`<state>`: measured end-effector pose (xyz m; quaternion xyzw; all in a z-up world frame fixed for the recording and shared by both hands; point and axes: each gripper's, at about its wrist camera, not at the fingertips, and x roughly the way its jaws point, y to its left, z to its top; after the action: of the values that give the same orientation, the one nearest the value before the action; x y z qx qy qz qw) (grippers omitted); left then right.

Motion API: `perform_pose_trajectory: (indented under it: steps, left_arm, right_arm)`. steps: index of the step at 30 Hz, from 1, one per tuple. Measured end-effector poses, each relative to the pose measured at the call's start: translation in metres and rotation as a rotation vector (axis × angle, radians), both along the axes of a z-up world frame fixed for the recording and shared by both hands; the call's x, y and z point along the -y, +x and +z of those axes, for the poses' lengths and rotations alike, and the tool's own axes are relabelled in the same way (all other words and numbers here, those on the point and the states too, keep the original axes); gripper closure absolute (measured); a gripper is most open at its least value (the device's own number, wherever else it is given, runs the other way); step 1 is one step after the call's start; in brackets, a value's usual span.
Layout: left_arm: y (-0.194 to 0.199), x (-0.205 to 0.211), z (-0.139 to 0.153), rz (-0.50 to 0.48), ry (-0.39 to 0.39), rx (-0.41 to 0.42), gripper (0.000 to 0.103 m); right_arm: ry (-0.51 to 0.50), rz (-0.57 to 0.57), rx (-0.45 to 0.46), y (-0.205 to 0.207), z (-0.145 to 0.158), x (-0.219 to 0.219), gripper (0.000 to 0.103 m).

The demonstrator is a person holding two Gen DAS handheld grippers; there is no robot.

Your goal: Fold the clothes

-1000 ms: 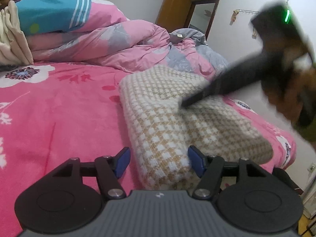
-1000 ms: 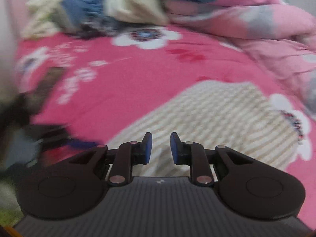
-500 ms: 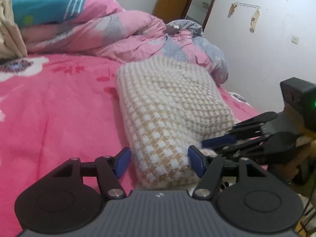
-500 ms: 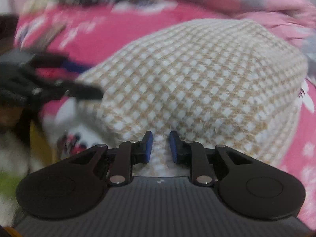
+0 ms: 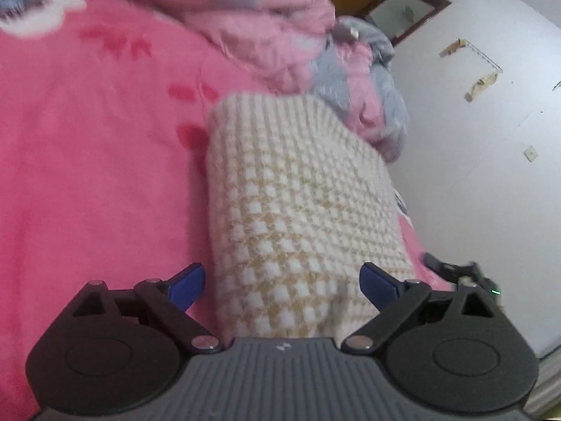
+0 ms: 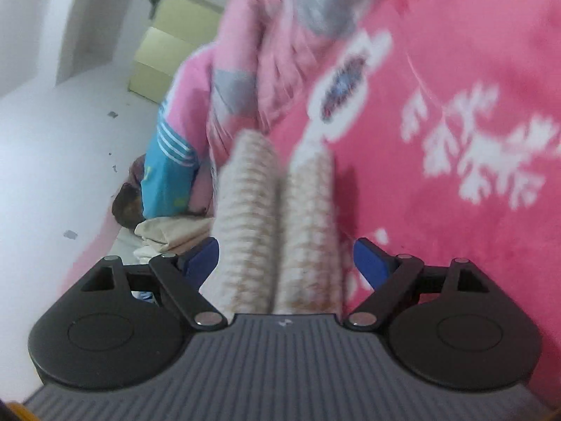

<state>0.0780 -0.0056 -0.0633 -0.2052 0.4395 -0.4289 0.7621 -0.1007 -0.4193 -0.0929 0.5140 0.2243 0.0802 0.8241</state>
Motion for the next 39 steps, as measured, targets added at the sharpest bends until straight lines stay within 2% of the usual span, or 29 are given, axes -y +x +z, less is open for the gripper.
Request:
perform_pose_trajectory:
  steps: [2, 6, 11, 16, 20, 23, 25, 27, 31, 34, 36, 39]
  left_arm:
    - [0.009, 0.012, -0.008, -0.042, -0.006, -0.040, 0.004]
    - [0.005, 0.033, -0.008, -0.079, 0.048, 0.002, 0.000]
    - [-0.003, 0.027, -0.002, -0.112, 0.040, -0.031, 0.001]
    - [-0.029, 0.018, 0.003, -0.136, 0.042, -0.054, 0.000]
    - [-0.044, 0.008, -0.002, -0.125, 0.039, -0.067, 0.001]
    - [-0.047, -0.002, -0.002, -0.096, 0.054, -0.067, 0.009]
    - [-0.045, -0.011, 0.010, -0.063, 0.072, -0.028, 0.009]
    - [-0.044, -0.020, 0.023, -0.032, 0.094, 0.014, 0.009]
    - [-0.040, -0.015, 0.060, 0.002, 0.170, 0.191, 0.009]
    - [-0.039, 0.008, 0.087, 0.003, 0.197, 0.345, 0.009]
    - [-0.038, 0.033, 0.098, -0.025, 0.213, 0.456, 0.009]
    - [-0.032, 0.074, 0.109, -0.077, 0.253, 0.596, 0.009]
  right_arm:
    - [0.011, 0.036, -0.013, 0.020, -0.009, -0.003, 0.019]
    - [-0.034, 0.171, -0.002, 0.053, 0.002, -0.018, 0.013]
    - [-0.178, 0.314, -0.034, 0.085, 0.019, -0.049, 0.009]
    - [-0.151, 0.409, -0.002, 0.089, 0.028, -0.060, 0.009]
    - [-0.208, 0.501, 0.014, 0.096, 0.035, -0.070, 0.009]
    - [-0.263, 0.515, -0.015, 0.104, 0.033, -0.075, 0.008]
    - [-0.287, 0.488, -0.040, 0.101, 0.034, -0.072, 0.008]
    - [-0.295, 0.424, -0.018, 0.088, 0.038, -0.063, 0.008]
    - [-0.337, 0.290, 0.042, 0.068, 0.042, -0.054, 0.010]
    - [-0.373, 0.234, 0.076, 0.060, 0.043, -0.053, 0.023]
    - [-0.385, 0.212, 0.118, 0.052, 0.043, -0.054, 0.040]
    - [-0.408, 0.189, 0.179, 0.054, 0.046, -0.062, 0.053]
